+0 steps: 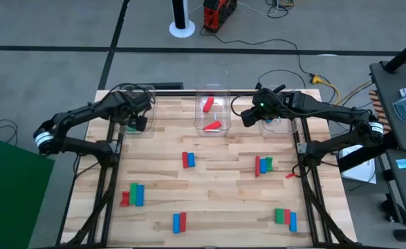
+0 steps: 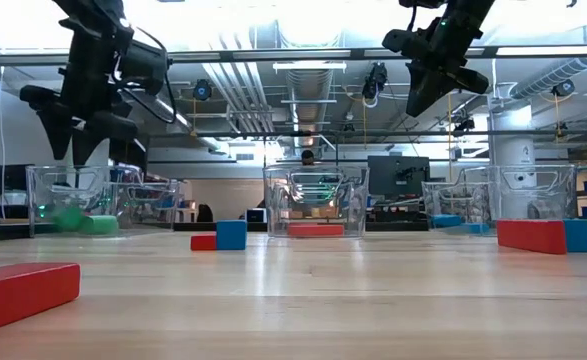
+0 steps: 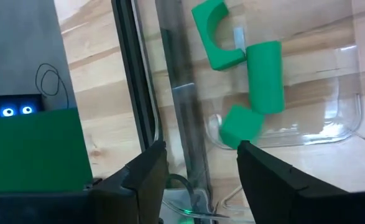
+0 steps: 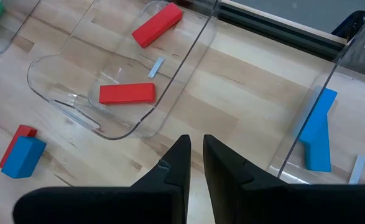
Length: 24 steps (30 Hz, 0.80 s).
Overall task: Sort blocks
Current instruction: Put the green wooden block into the left transparent bin, then put the red wooden block into the middle transparent bin
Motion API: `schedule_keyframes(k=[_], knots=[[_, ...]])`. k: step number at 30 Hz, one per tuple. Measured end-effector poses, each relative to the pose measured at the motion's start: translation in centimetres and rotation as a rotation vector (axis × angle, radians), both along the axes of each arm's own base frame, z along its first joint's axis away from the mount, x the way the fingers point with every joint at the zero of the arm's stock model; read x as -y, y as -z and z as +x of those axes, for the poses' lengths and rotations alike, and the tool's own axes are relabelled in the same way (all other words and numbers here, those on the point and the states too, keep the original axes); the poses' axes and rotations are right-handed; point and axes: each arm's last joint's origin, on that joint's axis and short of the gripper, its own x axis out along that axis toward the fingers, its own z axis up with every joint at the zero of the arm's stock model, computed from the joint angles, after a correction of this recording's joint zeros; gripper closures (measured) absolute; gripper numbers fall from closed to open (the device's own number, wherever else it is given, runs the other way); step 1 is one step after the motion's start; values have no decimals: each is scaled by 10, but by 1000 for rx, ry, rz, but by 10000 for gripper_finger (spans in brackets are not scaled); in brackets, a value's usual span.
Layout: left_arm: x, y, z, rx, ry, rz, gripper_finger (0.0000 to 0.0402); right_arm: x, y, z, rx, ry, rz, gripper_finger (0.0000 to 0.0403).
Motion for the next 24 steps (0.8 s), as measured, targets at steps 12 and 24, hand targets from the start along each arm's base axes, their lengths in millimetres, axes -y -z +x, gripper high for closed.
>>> schedule_keyframes(k=[12, 24], knots=[[35, -46, 3, 365, 103, -90, 225, 0, 0, 0, 4, 1, -2, 369], [109, -74, 13, 557, 487, -177, 228, 2, -4, 5, 68, 1, -22, 369]])
